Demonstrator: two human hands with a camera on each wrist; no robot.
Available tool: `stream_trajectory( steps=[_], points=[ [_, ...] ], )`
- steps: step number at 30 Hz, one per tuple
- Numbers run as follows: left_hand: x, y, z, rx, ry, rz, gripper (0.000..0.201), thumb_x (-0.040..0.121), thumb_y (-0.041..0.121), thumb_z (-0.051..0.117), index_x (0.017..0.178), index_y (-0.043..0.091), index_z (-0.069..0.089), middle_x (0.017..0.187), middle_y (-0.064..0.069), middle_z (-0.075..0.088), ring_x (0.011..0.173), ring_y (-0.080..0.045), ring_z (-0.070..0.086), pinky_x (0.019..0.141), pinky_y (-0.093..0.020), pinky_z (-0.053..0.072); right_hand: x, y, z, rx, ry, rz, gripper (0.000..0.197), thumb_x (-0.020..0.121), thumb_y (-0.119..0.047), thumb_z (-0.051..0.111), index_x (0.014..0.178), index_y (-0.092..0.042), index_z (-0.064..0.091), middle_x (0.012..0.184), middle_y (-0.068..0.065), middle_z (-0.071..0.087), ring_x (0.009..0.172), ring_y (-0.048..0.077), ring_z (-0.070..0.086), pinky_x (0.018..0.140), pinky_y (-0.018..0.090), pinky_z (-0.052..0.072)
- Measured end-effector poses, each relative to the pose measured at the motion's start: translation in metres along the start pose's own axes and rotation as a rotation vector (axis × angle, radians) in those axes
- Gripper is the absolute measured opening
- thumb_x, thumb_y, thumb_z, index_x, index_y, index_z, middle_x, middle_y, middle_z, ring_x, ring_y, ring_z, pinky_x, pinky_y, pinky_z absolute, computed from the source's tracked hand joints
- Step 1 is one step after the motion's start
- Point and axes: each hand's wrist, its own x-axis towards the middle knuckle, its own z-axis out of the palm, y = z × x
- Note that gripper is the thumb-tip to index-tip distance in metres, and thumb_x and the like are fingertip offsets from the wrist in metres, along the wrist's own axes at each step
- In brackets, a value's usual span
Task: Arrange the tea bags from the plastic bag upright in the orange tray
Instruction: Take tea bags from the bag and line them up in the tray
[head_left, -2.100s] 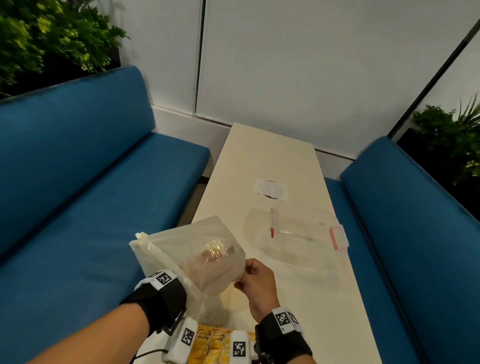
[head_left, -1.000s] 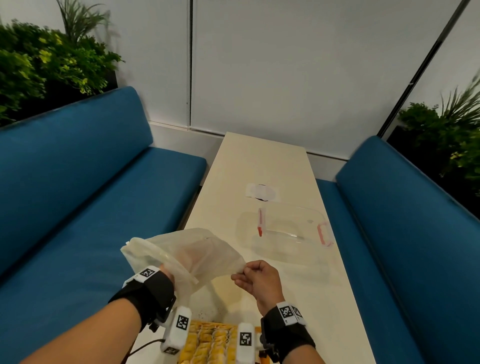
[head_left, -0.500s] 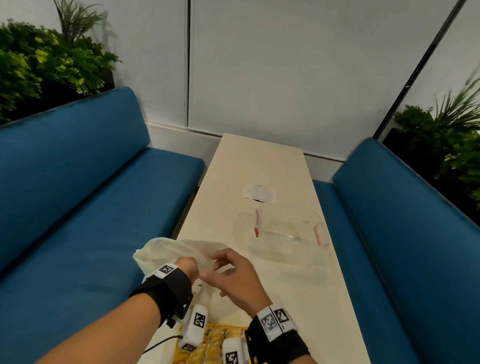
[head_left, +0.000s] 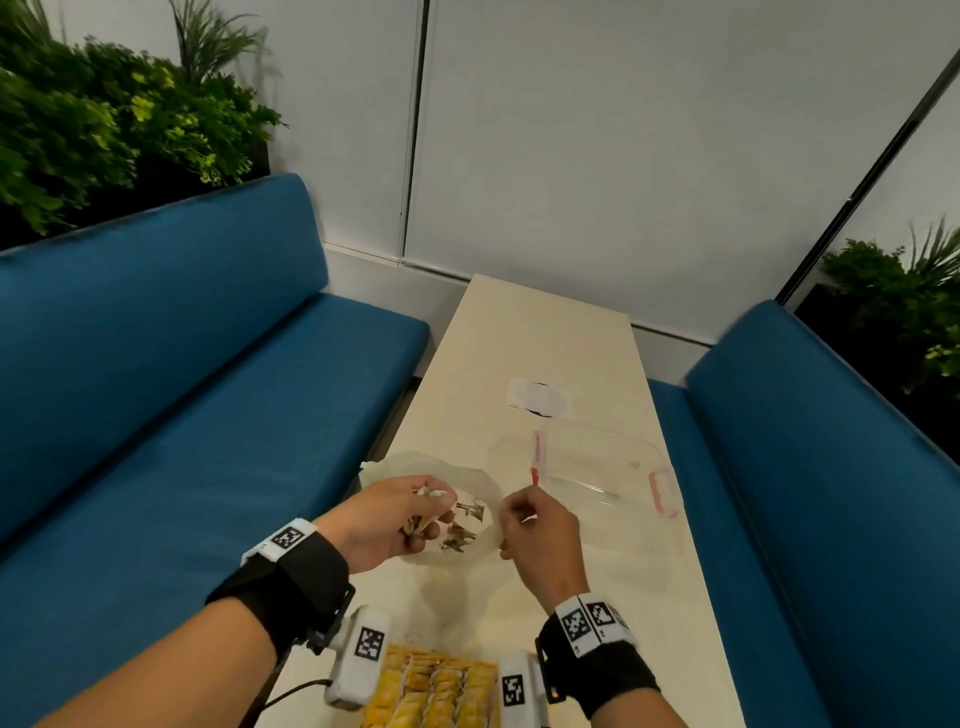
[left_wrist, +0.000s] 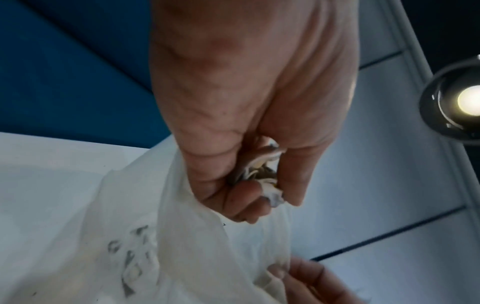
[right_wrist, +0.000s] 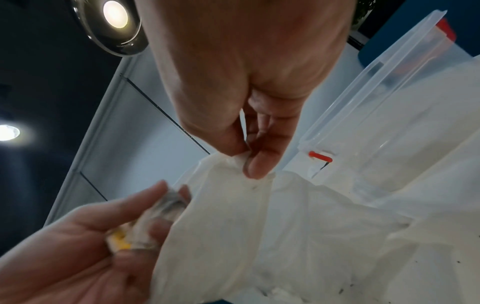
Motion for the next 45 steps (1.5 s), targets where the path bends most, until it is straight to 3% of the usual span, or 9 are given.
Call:
stream_trajectory(
  steps=[10, 16, 19, 23, 26, 30, 33, 37, 45],
  points=[
    [-0.046, -0.072, -0.013, -0.517, -0.042, -0.198, 0.038, 0.096, 0.032, 0.065, 0.120, 0.004, 0.068, 0.106, -0.020, 0.065, 0.081, -0.025, 0.065, 0.062, -0.030, 0.057, -0.010, 0.050, 0.030, -0.313, -0.145, -0.045, 0.033, 0.086, -0.010, 0.063, 0.073, -0.039, 0.053, 0.084, -0.007, 0.063, 0.072, 0.017, 0.065, 0.067, 0.030, 0.053],
    [-0.052, -0.093, -0.002, -0.503, -0.023, -0.207, 0.043, 0.092, 0.023, 0.066, 0.129, 0.002, 0.066, 0.112, -0.021, 0.071, 0.093, -0.032, 0.069, 0.069, -0.033, 0.059, -0.037, 0.046, 0.017, -0.417, -0.184, -0.008, 0.032, 0.087, -0.011, 0.062, 0.113, -0.028, 0.058, 0.114, -0.007, 0.047, 0.085, 0.009, 0.058, 0.076, 0.021, 0.048],
    [-0.049, -0.099, 0.005, -0.495, 0.005, -0.193, 0.036, 0.094, 0.021, 0.064, 0.127, 0.007, 0.067, 0.110, -0.020, 0.072, 0.094, -0.035, 0.071, 0.070, -0.035, 0.060, -0.057, 0.022, 0.010, -0.216, -0.188, -0.076, 0.027, 0.085, -0.013, 0.068, 0.103, -0.033, 0.062, 0.106, -0.010, 0.057, 0.081, 0.004, 0.061, 0.070, 0.012, 0.046],
    [-0.041, -0.105, 0.018, -0.583, 0.048, -0.168, 0.035, 0.090, 0.015, 0.063, 0.123, 0.004, 0.069, 0.107, -0.021, 0.071, 0.095, -0.035, 0.071, 0.084, -0.043, 0.059, -0.081, -0.003, 0.006, 0.001, -0.347, 0.039, 0.026, 0.072, -0.035, 0.081, 0.091, -0.030, 0.065, 0.087, -0.001, 0.067, 0.064, 0.006, 0.060, 0.061, 0.020, 0.049],
    [-0.038, -0.105, 0.028, -0.643, 0.045, -0.157, 0.035, 0.096, 0.013, 0.050, 0.123, 0.003, 0.070, 0.116, -0.021, 0.072, 0.093, -0.032, 0.069, 0.090, -0.047, 0.057, -0.087, 0.002, 0.011, -0.029, -0.336, 0.139, 0.033, 0.068, -0.032, 0.084, 0.092, -0.028, 0.062, 0.085, 0.001, 0.068, 0.061, 0.008, 0.062, 0.058, 0.024, 0.051],
    [-0.040, -0.104, 0.036, -0.603, 0.016, -0.139, 0.033, 0.087, 0.016, 0.065, 0.117, 0.002, 0.072, 0.107, -0.021, 0.072, 0.099, -0.037, 0.071, 0.087, -0.043, 0.057, -0.085, 0.013, 0.011, -0.082, -0.236, 0.118, 0.022, 0.079, -0.007, 0.070, 0.087, -0.027, 0.065, 0.077, 0.000, 0.069, 0.070, 0.014, 0.069, 0.074, 0.039, 0.059],
    [-0.038, -0.109, 0.038, -0.451, 0.049, -0.066, 0.030, 0.090, 0.013, 0.072, 0.117, 0.001, 0.068, 0.100, -0.017, 0.073, 0.095, -0.032, 0.073, 0.087, -0.042, 0.057, -0.082, 0.013, 0.007, -0.115, -0.209, 0.083, 0.024, 0.086, -0.006, 0.061, 0.087, -0.030, 0.063, 0.080, -0.005, 0.068, 0.067, 0.013, 0.069, 0.069, 0.034, 0.057],
    [-0.039, -0.114, 0.038, -0.345, 0.069, -0.028, 0.022, 0.090, 0.008, 0.073, 0.109, 0.004, 0.065, 0.091, -0.015, 0.071, 0.085, -0.027, 0.073, 0.069, -0.034, 0.056, -0.079, 0.008, 0.002, -0.065, -0.249, 0.103, 0.023, 0.089, -0.005, 0.058, 0.093, -0.027, 0.061, 0.087, -0.004, 0.063, 0.064, 0.015, 0.071, 0.056, 0.033, 0.053],
    [-0.044, -0.115, 0.028, -0.558, 0.097, 0.030, 0.022, 0.089, 0.013, 0.074, 0.108, 0.008, 0.064, 0.092, -0.015, 0.069, 0.085, -0.024, 0.068, 0.068, -0.031, 0.055, -0.070, -0.002, 0.019, 0.085, -0.229, 0.141, 0.027, 0.081, -0.003, 0.072, 0.095, -0.024, 0.064, 0.089, 0.004, 0.064, 0.081, 0.030, 0.069, 0.061, 0.027, 0.052]
  ],
)
